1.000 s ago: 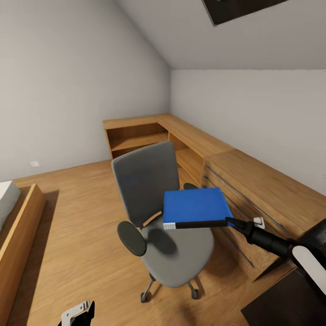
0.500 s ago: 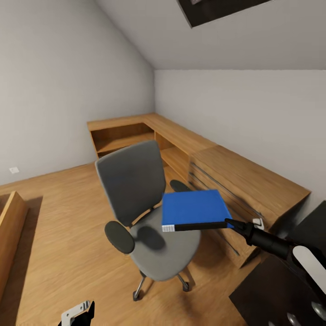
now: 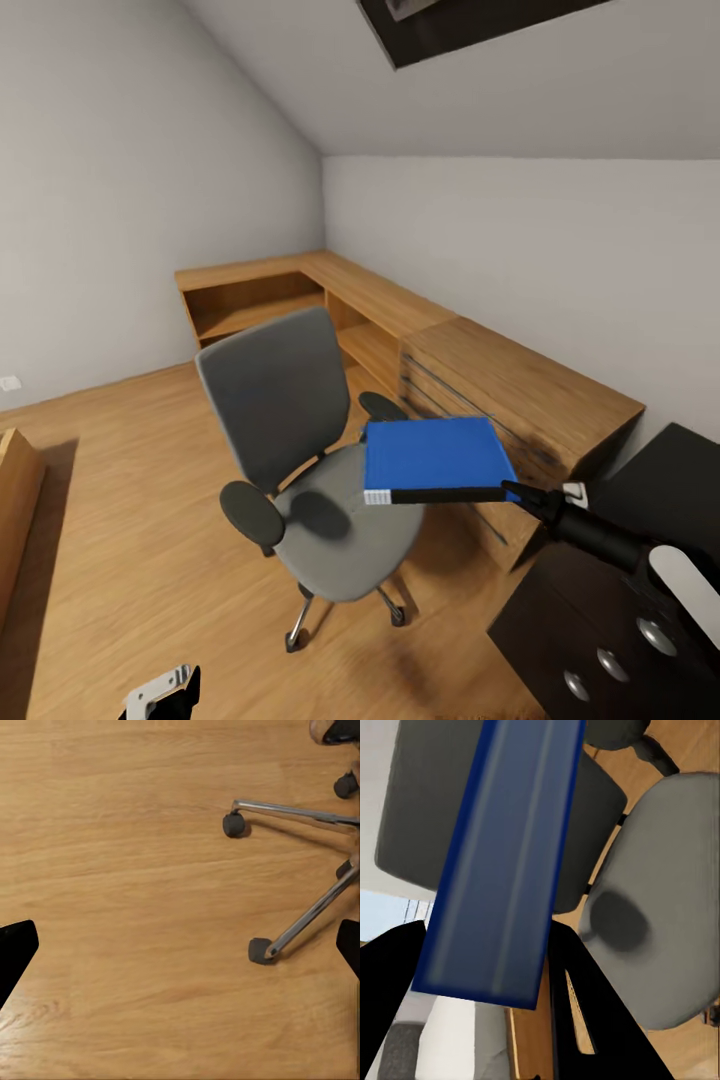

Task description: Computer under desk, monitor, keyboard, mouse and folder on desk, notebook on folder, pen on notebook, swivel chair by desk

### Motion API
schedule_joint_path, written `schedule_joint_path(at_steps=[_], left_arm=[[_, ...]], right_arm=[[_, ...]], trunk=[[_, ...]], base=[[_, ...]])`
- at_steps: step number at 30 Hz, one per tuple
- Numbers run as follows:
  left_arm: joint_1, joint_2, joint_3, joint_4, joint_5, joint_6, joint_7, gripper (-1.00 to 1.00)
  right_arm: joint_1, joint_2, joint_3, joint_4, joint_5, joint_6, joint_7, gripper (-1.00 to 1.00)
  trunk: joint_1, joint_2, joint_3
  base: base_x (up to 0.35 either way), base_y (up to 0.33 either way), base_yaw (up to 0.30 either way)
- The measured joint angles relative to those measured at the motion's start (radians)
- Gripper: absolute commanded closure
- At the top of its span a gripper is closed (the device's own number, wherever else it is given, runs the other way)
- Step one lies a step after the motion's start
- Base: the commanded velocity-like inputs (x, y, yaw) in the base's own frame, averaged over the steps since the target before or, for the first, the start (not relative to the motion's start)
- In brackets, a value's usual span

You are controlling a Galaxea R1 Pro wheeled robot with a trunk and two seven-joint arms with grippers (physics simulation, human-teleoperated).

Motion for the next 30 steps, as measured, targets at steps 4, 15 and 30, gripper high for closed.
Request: schedule_joint_path(at_steps=[4, 15, 30], left_arm=[[0.029, -0.001, -0.001, 0.000, -0.005, 0.000, 0.000, -1.00], [0.045, -0.001, -0.001, 0.000, -0.007, 0.000, 0.000, -1.00], [0.164, -0.004, -0.001, 0.000, -0.118, -0.112, -0.003, -1.00]], right_arm=[[0.000, 0.000, -0.027, -0.003, 0.002, -0.019, 0.001, 1.00], [0.000, 0.000, -0.035, -0.002, 0.003, -0.023, 0.002, 1.00], [-0.001, 0.006, -0.034, 0.001, 0.004, -0.025, 0.004, 1.00]], trunk=[[-0.015, 0.028, 0.015], [-0.035, 0.063, 0.043], [-0.035, 0.063, 0.059]], base=[[0.000, 0.000, -0.208], [0.000, 0.000, -0.054], [0.000, 0.000, 0.123]])
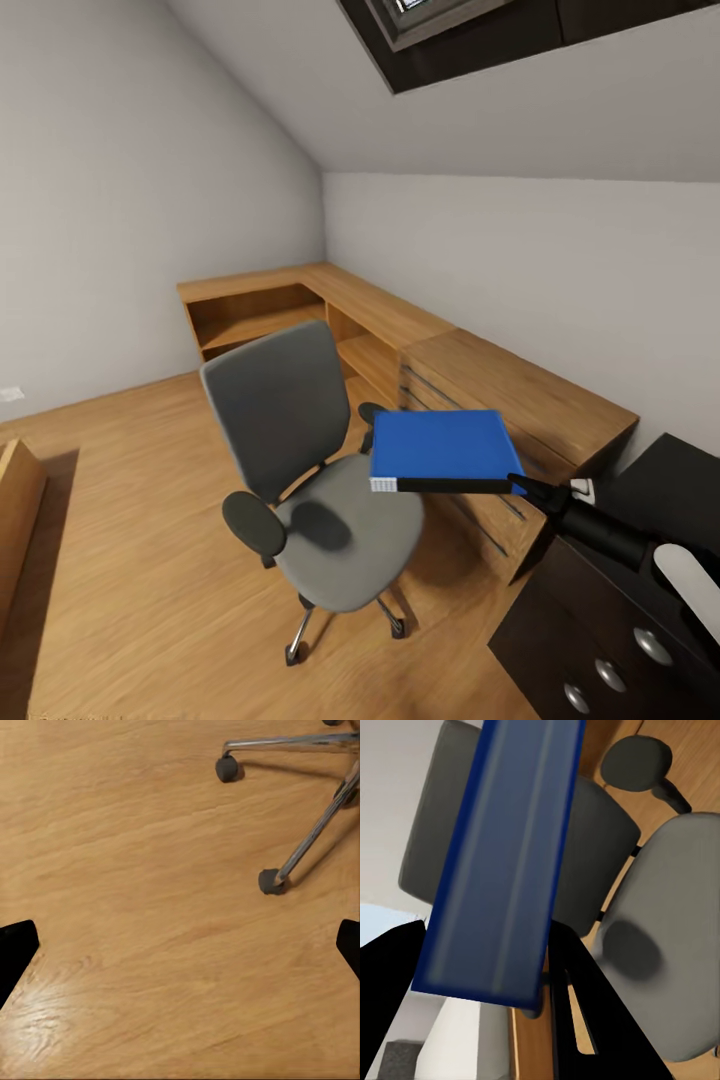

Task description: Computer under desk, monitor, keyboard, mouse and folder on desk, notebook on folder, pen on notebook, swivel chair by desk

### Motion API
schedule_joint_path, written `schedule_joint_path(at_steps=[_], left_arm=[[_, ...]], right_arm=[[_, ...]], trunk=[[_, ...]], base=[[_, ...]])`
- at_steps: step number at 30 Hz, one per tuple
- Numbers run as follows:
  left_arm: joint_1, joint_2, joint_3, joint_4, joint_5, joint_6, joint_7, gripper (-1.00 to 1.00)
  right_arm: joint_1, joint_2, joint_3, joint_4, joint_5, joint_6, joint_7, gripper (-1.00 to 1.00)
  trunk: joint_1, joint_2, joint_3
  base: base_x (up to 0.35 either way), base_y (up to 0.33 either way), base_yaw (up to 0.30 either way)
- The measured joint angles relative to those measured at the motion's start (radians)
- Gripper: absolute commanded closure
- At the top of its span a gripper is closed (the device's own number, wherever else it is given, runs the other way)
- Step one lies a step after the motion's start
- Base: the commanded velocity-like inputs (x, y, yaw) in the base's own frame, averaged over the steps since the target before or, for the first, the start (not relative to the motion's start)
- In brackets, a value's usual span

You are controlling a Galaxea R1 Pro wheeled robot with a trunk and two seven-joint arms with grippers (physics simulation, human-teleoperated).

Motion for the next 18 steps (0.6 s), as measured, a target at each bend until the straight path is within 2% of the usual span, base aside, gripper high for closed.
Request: schedule_joint_path(at_steps=[2, 4, 8, 14, 18], left_arm=[[0.042, 0.000, 0.000, 0.000, -0.012, -0.119, 0.001, -1.00], [0.062, -0.001, 0.001, 0.000, -0.016, -0.199, 0.001, -1.00], [0.079, -0.009, 0.005, 0.005, -0.019, -0.286, 0.004, -1.00], [0.083, -0.010, 0.009, 0.012, -0.017, -0.302, 0.006, -1.00], [0.083, -0.008, 0.010, 0.014, -0.016, -0.276, 0.006, -1.00]], right_arm=[[0.000, -0.001, -0.001, 0.000, 0.000, 0.000, 0.000, 1.00], [0.000, -0.001, -0.001, 0.000, 0.001, 0.000, 0.000, 1.00], [0.000, -0.001, -0.001, 0.001, 0.001, -0.001, 0.000, 1.00], [0.000, 0.006, 0.001, 0.002, 0.004, -0.003, -0.003, 1.00], [0.000, 0.011, 0.001, 0.003, 0.004, -0.019, -0.003, 1.00]], trunk=[[0.000, 0.000, 0.003], [0.000, 0.000, 0.006], [0.000, 0.000, 0.012], [0.000, 0.000, 0.021], [0.000, 0.000, 0.027]], base=[[0.000, 0.000, 0.137], [0.000, 0.000, 0.120], [0.000, 0.000, 0.097], [0.000, 0.000, 0.074], [0.000, 0.000, 0.044]])
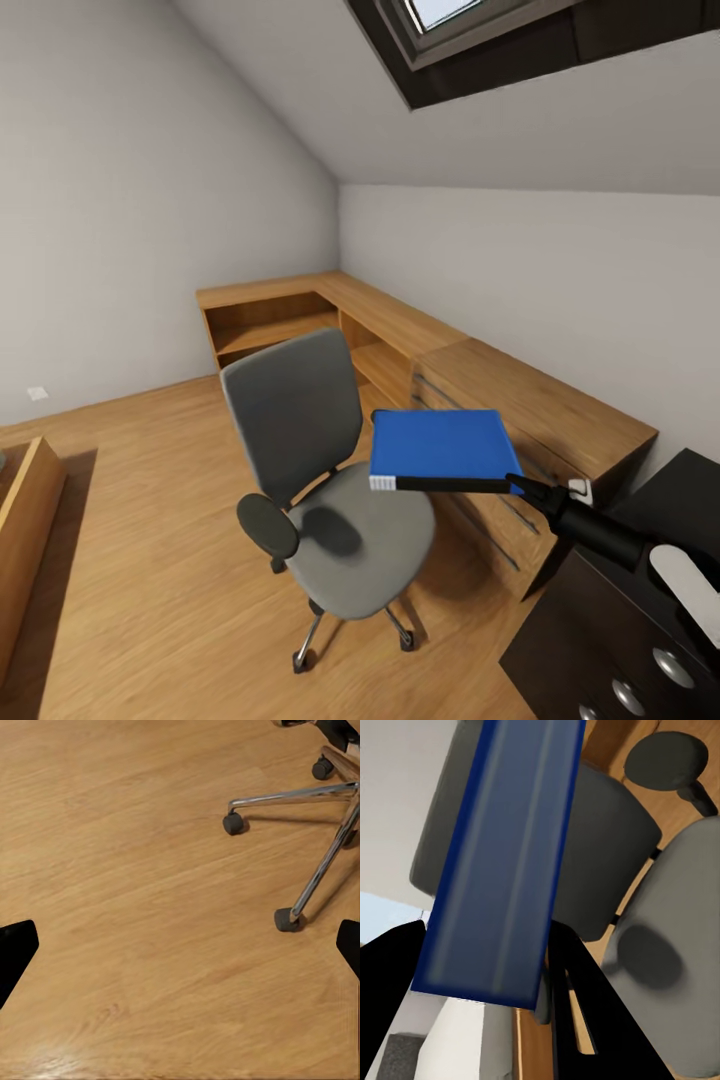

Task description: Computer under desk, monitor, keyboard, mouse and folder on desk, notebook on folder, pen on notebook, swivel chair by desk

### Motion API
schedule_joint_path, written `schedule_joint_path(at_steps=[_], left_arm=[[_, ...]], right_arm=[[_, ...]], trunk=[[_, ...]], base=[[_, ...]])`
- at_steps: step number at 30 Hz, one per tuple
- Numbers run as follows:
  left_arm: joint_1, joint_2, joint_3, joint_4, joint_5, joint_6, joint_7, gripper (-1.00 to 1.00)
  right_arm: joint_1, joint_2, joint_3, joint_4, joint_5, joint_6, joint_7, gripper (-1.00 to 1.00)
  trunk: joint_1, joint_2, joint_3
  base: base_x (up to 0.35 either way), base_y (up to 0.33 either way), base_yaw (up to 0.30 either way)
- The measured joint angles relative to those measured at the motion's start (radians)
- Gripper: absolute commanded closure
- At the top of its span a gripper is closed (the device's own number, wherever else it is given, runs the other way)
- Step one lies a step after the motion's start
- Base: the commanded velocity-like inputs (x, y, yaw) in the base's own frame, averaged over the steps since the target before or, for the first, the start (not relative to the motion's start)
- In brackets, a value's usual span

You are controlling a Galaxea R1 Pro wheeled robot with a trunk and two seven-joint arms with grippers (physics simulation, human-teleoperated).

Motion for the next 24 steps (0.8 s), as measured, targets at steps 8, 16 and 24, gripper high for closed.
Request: schedule_joint_path(at_steps=[8, 16, 24], left_arm=[[0.000, 0.001, -0.001, 0.001, 0.000, 0.044, 0.000, -1.00], [0.000, 0.001, 0.000, 0.012, 0.000, 0.051, 0.000, -1.00], [0.000, 0.001, 0.001, 0.015, 0.001, 0.062, 0.001, -1.00]], right_arm=[[0.000, 0.001, -0.001, 0.012, 0.001, -0.016, 0.001, 1.00], [0.000, 0.001, -0.001, 0.014, 0.004, -0.049, 0.000, 1.00], [0.000, 0.001, 0.000, 0.014, 0.008, -0.084, -0.001, 1.00]], trunk=[[0.000, 0.000, 0.012], [0.000, 0.000, 0.024], [0.000, 0.000, 0.037]], base=[[0.000, 0.000, 0.007], [0.000, 0.000, 0.000], [0.000, 0.000, 0.000]])
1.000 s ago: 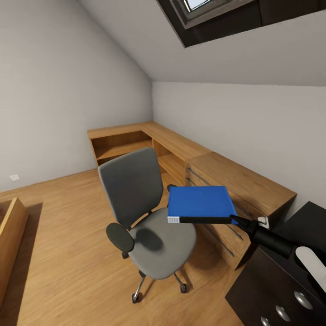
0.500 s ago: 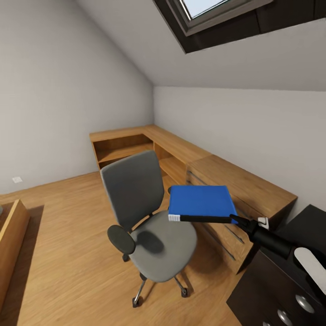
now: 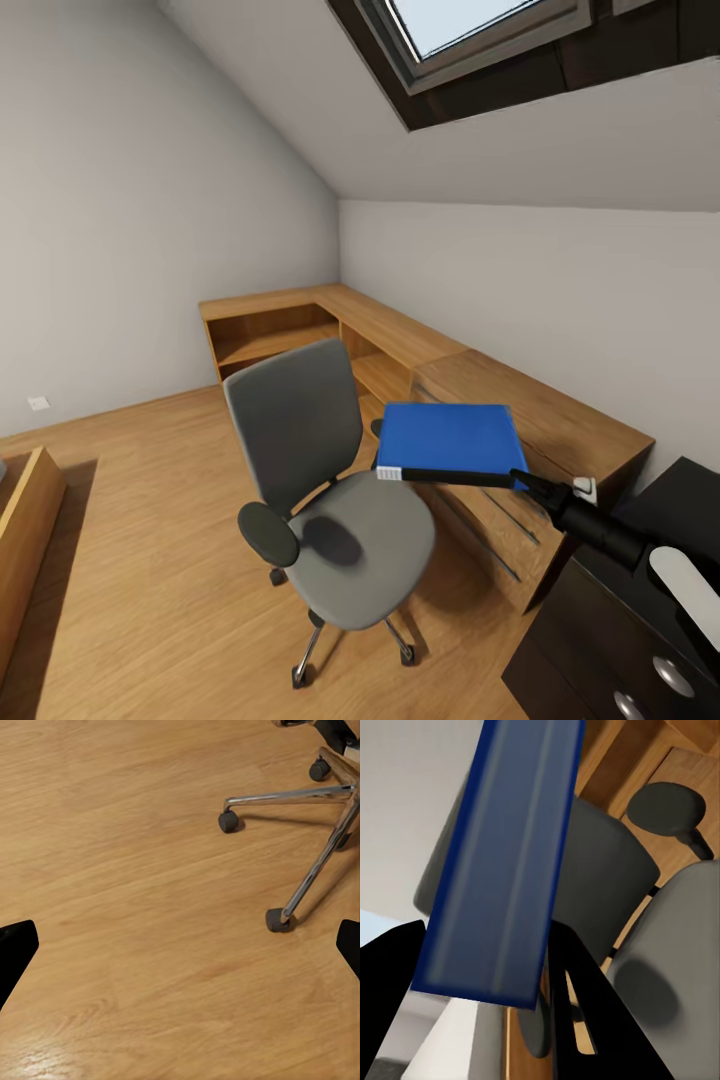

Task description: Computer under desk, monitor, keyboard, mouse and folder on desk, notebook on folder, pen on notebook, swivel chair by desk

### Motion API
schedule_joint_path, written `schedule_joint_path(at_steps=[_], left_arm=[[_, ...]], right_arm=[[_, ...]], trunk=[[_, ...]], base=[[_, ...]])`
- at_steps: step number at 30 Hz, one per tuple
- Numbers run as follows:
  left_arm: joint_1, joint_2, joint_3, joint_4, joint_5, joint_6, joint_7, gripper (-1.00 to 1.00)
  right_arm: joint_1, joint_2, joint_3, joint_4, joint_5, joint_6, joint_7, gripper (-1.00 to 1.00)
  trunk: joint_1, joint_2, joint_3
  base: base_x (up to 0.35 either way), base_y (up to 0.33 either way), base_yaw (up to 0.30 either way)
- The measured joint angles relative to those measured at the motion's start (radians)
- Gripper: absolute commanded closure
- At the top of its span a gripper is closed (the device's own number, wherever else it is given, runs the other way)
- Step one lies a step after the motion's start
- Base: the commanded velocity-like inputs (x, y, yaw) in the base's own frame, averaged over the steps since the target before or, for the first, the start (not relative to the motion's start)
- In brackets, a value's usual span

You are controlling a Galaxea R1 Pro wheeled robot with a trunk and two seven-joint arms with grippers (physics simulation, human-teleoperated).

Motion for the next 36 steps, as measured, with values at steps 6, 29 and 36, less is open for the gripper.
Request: schedule_joint_path(at_steps=[6, 29, 36], left_arm=[[0.000, 0.000, 0.000, 0.031, 0.001, 0.020, 0.000, -1.00], [0.000, 0.003, 0.008, 0.036, 0.002, 0.024, 0.000, -1.00], [0.000, 0.003, 0.011, 0.036, 0.001, 0.026, 0.000, -1.00]], right_arm=[[0.000, 0.000, -0.001, 0.000, 0.048, -0.025, 0.003, 1.00], [0.000, 0.002, 0.000, 0.032, 0.059, -0.033, 0.002, 1.00], [0.000, 0.001, -0.001, 0.032, 0.059, -0.033, 0.002, 1.00]], trunk=[[0.000, 0.000, 0.008], [0.000, 0.000, 0.013], [0.000, 0.000, 0.013]], base=[[0.000, 0.000, 0.000], [0.000, 0.102, -0.223], [0.000, 0.118, -0.270]])
